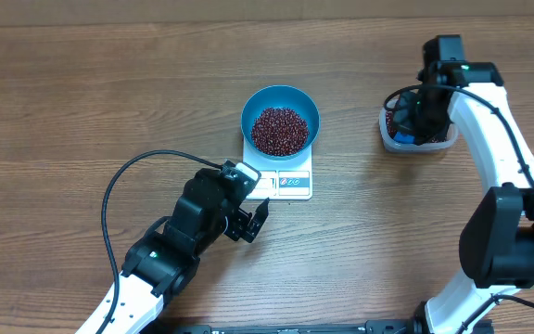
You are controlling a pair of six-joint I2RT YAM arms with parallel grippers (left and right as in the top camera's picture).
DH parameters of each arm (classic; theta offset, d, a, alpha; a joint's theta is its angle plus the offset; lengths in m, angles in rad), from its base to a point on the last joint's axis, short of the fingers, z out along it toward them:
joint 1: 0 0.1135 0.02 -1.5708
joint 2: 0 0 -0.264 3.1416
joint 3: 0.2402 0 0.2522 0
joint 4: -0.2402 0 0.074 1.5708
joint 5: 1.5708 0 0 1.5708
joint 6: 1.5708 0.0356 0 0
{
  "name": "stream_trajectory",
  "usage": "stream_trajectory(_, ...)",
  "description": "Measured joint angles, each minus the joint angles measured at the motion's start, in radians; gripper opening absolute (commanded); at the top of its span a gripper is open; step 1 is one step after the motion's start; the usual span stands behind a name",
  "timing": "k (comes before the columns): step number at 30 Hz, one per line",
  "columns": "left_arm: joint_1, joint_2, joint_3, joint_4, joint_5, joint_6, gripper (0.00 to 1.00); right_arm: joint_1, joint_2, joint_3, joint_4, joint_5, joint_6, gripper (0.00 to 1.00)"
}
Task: Scoop item into bowl and weigh 150g on scale
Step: 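Lower the scoop into the tub and scoop beans with the right gripper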
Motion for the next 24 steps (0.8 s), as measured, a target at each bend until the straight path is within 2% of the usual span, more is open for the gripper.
stream_trajectory(10, 0.0, 0.0, 0.0, 0.025, 0.0, 0.0, 1.0, -0.055, 0.0, 0.0, -0.007, -0.092, -0.05, 0.04)
stream_trajectory(24, 0.0, 0.0, 0.0, 0.021, 0.0, 0.0, 1.0, -0.069, 0.0, 0.126, -0.136, -0.051, -0.068, 0.04)
